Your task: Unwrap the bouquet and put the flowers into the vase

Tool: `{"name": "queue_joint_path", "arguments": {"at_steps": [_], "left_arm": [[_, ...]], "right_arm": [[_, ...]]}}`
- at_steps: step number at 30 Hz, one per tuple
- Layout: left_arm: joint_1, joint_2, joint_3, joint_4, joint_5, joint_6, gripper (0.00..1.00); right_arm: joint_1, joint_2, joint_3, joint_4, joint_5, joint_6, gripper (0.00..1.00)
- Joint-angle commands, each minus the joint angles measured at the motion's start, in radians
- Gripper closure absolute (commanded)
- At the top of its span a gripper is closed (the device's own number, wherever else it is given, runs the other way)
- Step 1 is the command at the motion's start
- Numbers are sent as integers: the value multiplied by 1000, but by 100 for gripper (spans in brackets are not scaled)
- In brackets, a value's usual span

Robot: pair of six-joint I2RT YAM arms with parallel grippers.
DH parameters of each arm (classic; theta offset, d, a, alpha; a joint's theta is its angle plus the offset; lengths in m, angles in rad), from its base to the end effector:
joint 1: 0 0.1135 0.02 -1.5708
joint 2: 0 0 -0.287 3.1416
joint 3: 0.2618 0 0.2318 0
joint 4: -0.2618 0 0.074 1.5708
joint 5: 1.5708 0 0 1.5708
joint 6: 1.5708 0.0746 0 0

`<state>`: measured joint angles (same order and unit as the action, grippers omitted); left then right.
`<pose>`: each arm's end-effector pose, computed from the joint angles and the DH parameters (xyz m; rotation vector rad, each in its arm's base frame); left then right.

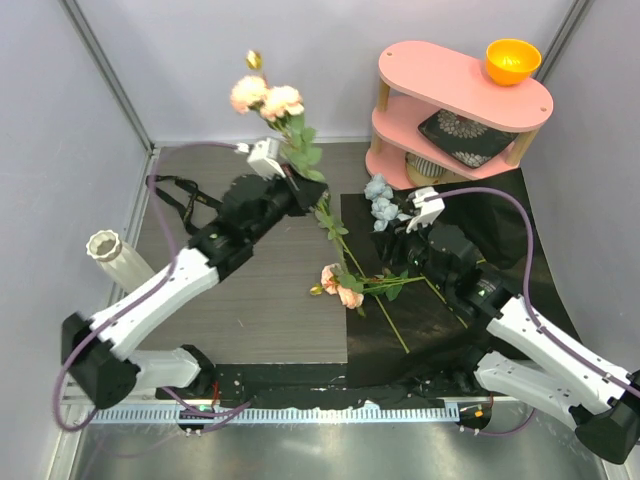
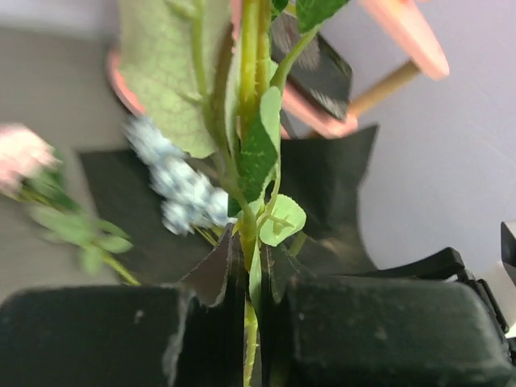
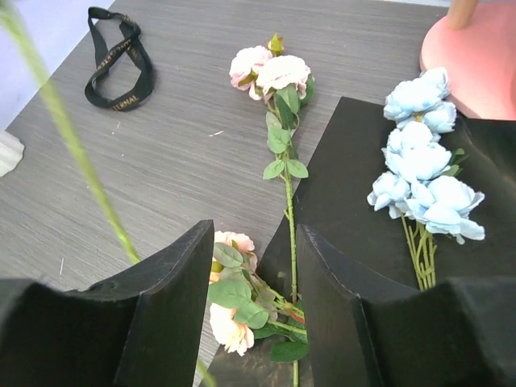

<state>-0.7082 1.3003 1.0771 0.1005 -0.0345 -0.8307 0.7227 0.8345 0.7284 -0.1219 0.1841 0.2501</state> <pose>0.2465 -0.2077 0.3808 -0.1394 1.8185 -1.0993 0.1589 0.1219 0.3288 -0.2965 1.8021 0.5278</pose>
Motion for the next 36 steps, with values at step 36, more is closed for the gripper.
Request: {"name": "queue_joint_path", "arguments": {"at_steps": [36], "left_arm": [[289, -185, 667, 13, -941, 1561, 100]], "right_arm": [[3, 18, 55, 18, -72, -28, 48]]}}
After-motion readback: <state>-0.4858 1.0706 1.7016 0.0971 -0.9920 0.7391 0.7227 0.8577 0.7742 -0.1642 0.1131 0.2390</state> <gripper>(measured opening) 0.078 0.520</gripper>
